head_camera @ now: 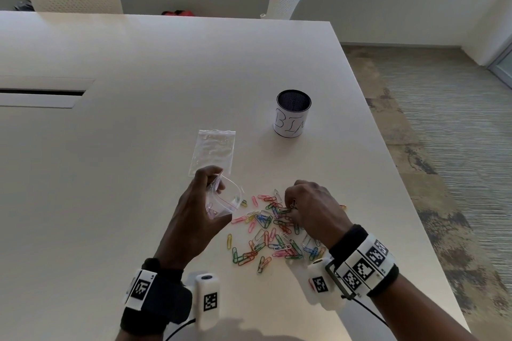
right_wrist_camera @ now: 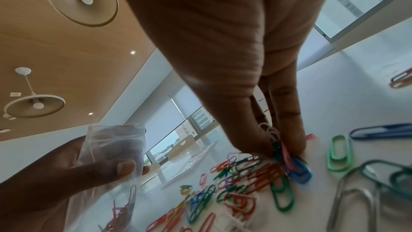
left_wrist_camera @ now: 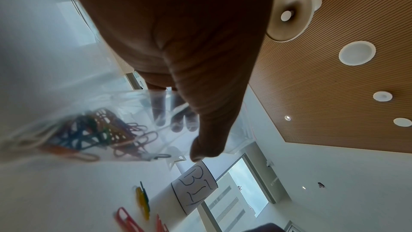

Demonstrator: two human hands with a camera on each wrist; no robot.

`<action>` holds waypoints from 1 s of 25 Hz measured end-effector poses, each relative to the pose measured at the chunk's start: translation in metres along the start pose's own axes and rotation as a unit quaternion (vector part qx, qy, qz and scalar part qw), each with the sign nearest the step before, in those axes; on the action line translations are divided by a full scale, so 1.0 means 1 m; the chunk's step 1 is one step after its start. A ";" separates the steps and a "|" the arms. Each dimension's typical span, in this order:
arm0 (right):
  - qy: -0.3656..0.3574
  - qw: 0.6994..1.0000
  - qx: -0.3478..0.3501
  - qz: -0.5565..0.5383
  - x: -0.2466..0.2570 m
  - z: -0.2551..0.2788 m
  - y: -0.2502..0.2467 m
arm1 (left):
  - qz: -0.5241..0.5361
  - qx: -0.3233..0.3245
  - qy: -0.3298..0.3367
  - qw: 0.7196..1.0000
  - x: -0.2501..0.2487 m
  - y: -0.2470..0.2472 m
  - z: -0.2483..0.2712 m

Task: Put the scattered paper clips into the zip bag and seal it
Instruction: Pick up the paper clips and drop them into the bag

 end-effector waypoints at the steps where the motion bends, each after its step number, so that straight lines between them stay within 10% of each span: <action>1: 0.000 1.000 -0.001 -0.009 -0.001 -0.001 -0.001 | -0.002 -0.001 0.001 1.000 0.000 -0.001 0.001; 15: 0.024 0.928 -0.028 -0.372 -0.014 0.009 -0.032 | 0.007 0.003 -0.004 1.000 -0.002 0.002 0.002; 25: -0.122 0.943 -0.136 -0.278 0.091 0.001 -0.056 | 0.021 0.005 -0.011 1.000 -0.008 0.006 0.003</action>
Point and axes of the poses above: each hand's wrist, its own z-axis away from the middle knuckle, its own y-axis out of the palm, x = y × z, the point moved 8 cm from there along -z, towards the middle knuckle, and after that the axes turned 11 degrees about z, right-handed, at the moved point
